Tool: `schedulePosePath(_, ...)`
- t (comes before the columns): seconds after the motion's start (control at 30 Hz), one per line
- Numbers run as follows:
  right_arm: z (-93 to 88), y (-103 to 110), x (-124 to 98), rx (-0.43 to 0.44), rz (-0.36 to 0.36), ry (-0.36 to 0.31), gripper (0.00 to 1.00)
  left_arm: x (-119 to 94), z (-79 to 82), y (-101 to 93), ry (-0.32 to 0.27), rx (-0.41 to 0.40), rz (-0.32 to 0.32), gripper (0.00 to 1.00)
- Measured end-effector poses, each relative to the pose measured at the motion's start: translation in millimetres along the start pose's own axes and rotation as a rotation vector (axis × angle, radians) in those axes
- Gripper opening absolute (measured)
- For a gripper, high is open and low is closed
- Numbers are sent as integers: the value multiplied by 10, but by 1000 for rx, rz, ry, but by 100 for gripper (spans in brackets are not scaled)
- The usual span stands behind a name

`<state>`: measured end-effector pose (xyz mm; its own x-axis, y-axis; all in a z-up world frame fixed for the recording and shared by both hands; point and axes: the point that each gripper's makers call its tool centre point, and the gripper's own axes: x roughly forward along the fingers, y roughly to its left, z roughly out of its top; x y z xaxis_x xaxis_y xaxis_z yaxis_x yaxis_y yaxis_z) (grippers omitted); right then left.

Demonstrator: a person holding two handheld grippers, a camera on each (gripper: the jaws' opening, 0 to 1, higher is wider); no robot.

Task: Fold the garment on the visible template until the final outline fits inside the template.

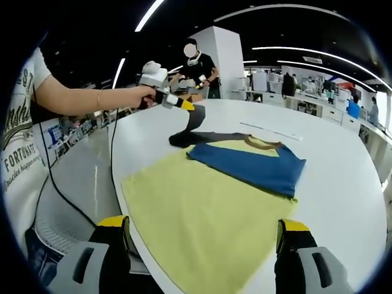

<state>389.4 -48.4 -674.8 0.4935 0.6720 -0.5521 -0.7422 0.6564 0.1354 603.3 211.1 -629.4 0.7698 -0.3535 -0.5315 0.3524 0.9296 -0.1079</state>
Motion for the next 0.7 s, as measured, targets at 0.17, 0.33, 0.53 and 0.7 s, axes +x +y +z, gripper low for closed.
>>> schedulePosePath(0.17, -18, -7, -21, -3, -8, 5, 99, 74, 11, -166, 1, 52, -19, 0)
schedulePosePath(0.33, -34, 15, -23, -1, -4, 7, 99, 154, 58, -294, -17, -16, -43, 0)
schedulePosePath(0.53, -26, 30, -24, 0, -4, 3, 99, 266, 135, -492, -29, -23, -66, 0)
schedulePosePath(0.7, -57, 16, -39, 3, -8, 9, 99, 363, 177, -665, -29, -40, -97, 0)
